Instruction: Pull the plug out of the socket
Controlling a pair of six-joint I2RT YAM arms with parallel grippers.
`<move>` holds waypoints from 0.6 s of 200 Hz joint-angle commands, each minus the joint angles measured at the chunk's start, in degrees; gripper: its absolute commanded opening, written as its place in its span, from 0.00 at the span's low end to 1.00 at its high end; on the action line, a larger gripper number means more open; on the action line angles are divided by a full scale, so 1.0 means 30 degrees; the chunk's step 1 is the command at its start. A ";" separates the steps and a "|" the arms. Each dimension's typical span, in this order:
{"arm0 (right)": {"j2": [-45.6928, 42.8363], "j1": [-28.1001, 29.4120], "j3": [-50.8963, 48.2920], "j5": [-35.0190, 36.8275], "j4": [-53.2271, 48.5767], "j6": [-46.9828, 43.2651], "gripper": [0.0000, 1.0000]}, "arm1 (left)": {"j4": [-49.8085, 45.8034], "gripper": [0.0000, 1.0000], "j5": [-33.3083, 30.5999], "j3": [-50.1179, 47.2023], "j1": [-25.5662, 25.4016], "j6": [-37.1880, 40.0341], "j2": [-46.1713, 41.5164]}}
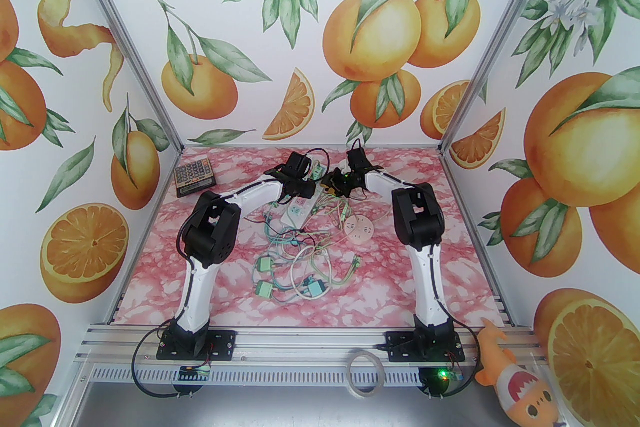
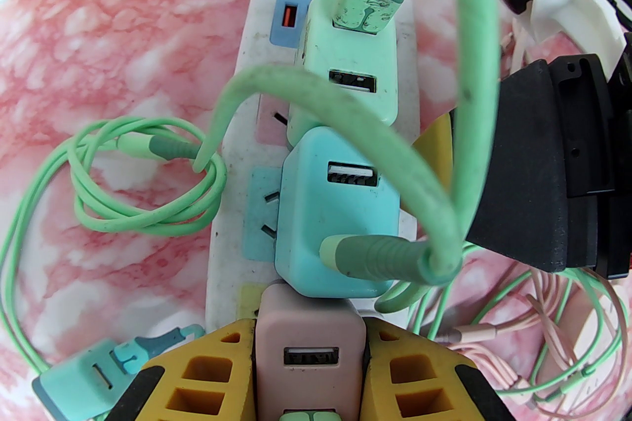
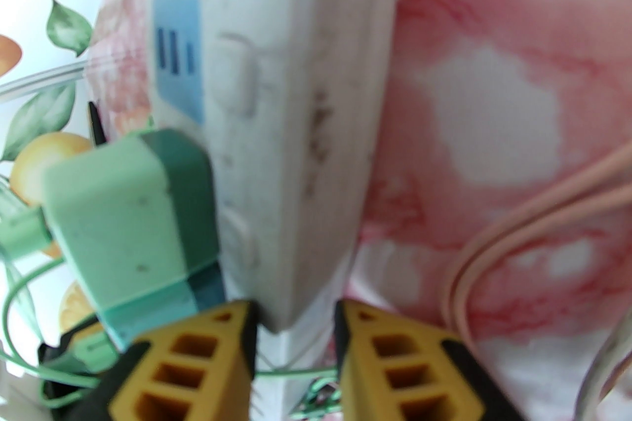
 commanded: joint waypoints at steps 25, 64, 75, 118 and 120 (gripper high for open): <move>0.0981 0.0303 0.0444 0.1406 -0.2831 -0.1229 0.28 | -0.1356 0.28 0.0753 0.0620 -0.0374 0.0023 -0.0655; 0.1039 0.0274 0.0414 0.2207 -0.3959 -0.1720 0.26 | -0.1495 0.28 -0.0564 0.0605 -0.0656 0.1162 -0.0676; 0.1068 0.0273 0.0413 0.2368 -0.4125 -0.1735 0.26 | -0.1543 0.27 -0.1109 0.0646 -0.0841 0.1711 -0.0744; 0.1122 0.0275 0.0618 0.3220 -0.5097 -0.1977 0.26 | -0.1571 0.27 -0.1432 0.0807 -0.0973 0.1945 -0.0949; 0.1126 0.0274 0.0641 0.3218 -0.5105 -0.1975 0.26 | -0.1600 0.27 -0.1412 0.0835 -0.0960 0.1890 -0.0948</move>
